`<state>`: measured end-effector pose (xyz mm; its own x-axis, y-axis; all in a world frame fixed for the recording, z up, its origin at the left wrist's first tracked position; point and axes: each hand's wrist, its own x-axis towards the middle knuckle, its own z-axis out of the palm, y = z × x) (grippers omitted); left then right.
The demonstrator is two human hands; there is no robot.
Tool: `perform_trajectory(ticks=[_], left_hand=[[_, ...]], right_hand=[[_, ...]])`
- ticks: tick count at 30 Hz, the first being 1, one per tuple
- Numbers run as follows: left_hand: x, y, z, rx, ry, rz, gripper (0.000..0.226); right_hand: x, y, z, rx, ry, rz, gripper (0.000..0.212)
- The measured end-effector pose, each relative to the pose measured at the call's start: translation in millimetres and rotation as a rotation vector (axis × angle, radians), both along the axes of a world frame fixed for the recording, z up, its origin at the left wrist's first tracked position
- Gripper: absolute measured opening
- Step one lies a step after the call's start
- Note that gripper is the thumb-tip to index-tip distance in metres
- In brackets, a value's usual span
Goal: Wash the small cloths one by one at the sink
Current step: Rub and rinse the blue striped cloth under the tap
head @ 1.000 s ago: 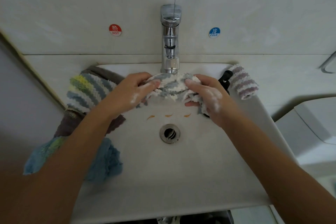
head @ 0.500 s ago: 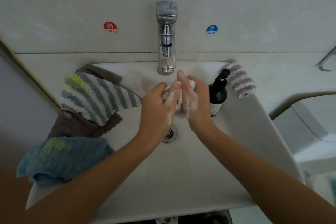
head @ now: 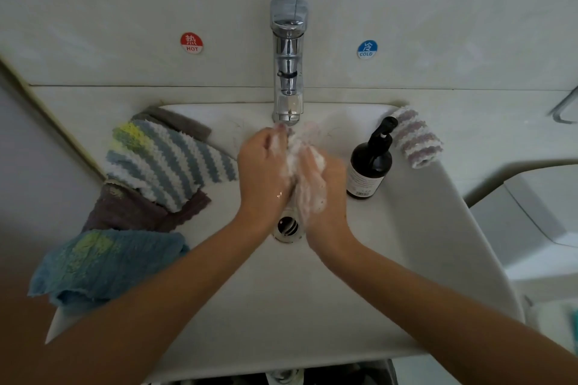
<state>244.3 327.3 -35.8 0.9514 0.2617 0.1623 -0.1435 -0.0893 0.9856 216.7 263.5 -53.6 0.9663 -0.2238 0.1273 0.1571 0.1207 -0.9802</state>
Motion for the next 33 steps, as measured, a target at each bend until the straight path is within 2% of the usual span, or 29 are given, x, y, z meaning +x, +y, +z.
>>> perform_trajectory(ticks=[3,7,12,17,19,22,23,25,27,29,31,33], left_hand=[[-8.4,3.6,-8.1,0.061,-0.019,-0.023,0.040],[-29.9,-11.0,-11.6,0.082,-0.008,-0.106,0.039],[-3.6,-2.8,-12.8,0.068,0.015,-0.001,0.040],[-33.0,-15.7,-8.1,0.086,-0.031,-0.147,0.042],[-20.5,-12.5,-8.7,0.098,0.003,-0.127,0.042],[-1.4,-1.1,-14.1,0.114,0.029,-0.038,0.039],[-5.5,-0.4,-15.7,0.131,0.025,-0.034,0.038],[-24.9,-5.7,-15.9,0.144,-0.007,-0.085,0.040],[-36.0,-10.8,-12.4,0.130,-0.027,-0.137,0.042],[-20.0,-9.7,-11.1,0.080,0.018,-0.101,0.043],[-1.9,-3.2,-12.4,0.061,0.048,-0.045,0.044],[-5.8,-1.4,-18.4,0.109,0.034,-0.038,0.042]], right_hand=[[5.7,-3.3,4.7,-0.042,-0.022,0.054,0.039],[22.8,-18.7,2.2,-0.031,0.099,-0.093,0.046],[2.8,-12.8,6.9,-0.115,0.017,0.057,0.038],[24.6,-28.5,17.5,0.078,0.110,-0.024,0.046],[10.7,-27.5,10.6,-0.028,0.064,-0.012,0.044],[-6.8,-20.7,4.7,-0.378,-0.061,0.048,0.024],[-2.2,-19.1,5.0,-0.370,-0.053,0.051,0.026],[14.1,-20.4,6.5,-0.202,0.016,-0.050,0.045],[20.6,-20.0,8.8,-0.125,0.051,-0.135,0.050],[6.7,-15.0,8.4,-0.172,-0.023,-0.146,0.043],[-7.4,-12.2,4.3,-0.305,-0.096,-0.075,0.029],[0.2,-15.0,2.6,-0.342,-0.089,0.007,0.032]])
